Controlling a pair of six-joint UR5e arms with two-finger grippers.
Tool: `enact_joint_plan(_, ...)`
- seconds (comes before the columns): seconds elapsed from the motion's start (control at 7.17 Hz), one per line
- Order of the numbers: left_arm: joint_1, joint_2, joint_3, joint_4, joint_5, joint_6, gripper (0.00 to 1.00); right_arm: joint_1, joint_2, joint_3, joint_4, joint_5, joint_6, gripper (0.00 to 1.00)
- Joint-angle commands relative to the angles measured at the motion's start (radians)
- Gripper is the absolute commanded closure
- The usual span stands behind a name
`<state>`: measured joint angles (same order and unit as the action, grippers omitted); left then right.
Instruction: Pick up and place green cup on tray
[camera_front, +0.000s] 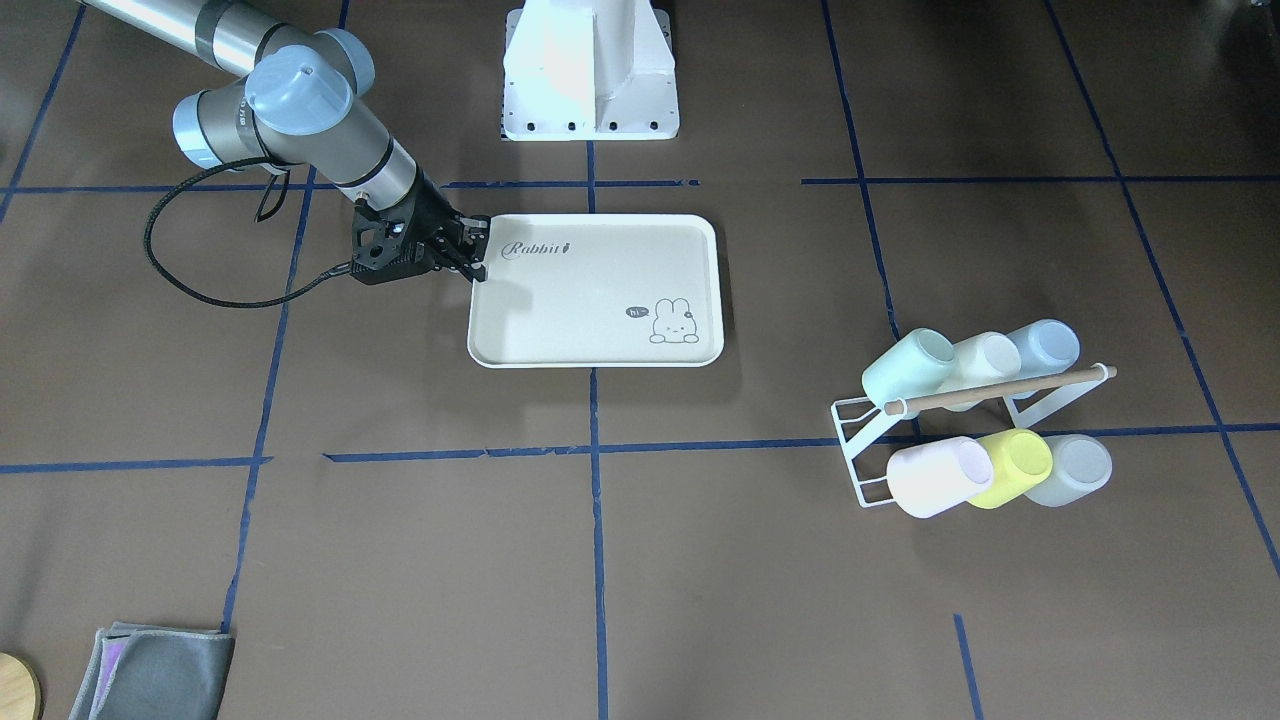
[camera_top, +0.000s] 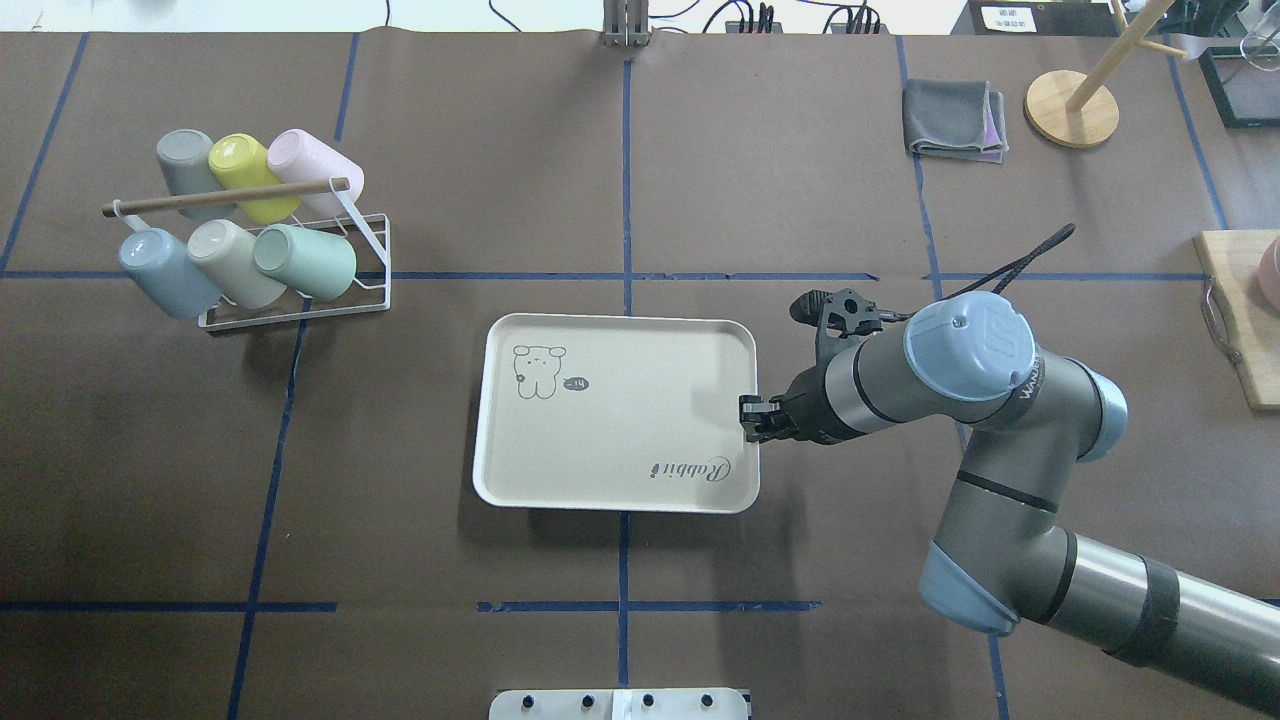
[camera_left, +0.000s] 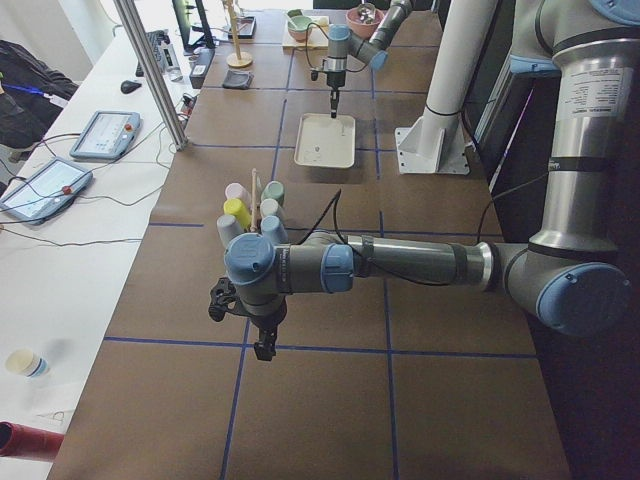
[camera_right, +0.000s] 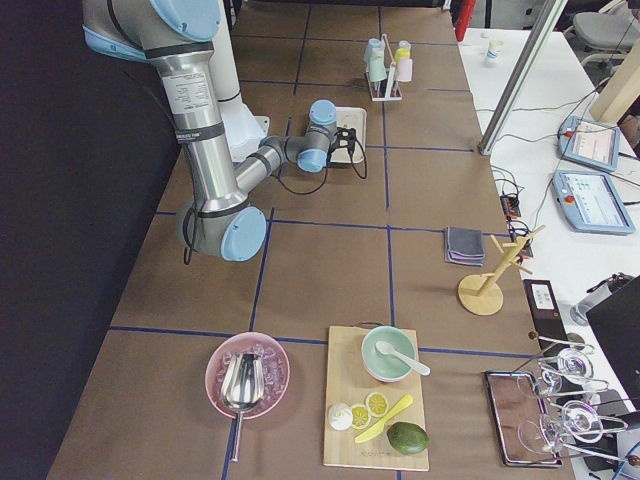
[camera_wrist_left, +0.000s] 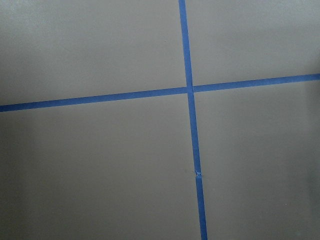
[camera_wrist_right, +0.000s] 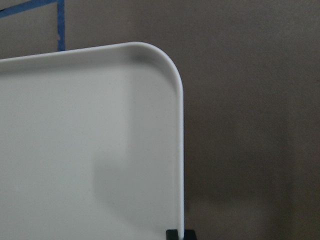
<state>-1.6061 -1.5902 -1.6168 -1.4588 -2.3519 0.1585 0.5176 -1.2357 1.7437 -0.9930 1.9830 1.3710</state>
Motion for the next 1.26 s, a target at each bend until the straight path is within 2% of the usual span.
enact_joint_plan(0.0,0.0,-0.001,0.0,0.0,0.0,-0.001,0.0,0.021,0.033,0.0,-0.054,0.0,-0.003,1.0)
enact_joint_plan(0.7,0.002,-0.004,0.0,0.0,0.0,-0.001,0.0,0.028,0.051,-0.033,-0.072,0.002,-0.052,1.0)
enact_joint_plan(0.98,0.002,-0.004,0.0,0.0,0.0,-0.001,0.0,0.03,0.051,-0.033,-0.07,0.007,-0.067,0.97)
enact_joint_plan(1.12,0.002,-0.005,0.0,0.0,0.0,-0.001,0.0,0.03,0.051,-0.033,-0.068,0.008,-0.067,0.4)
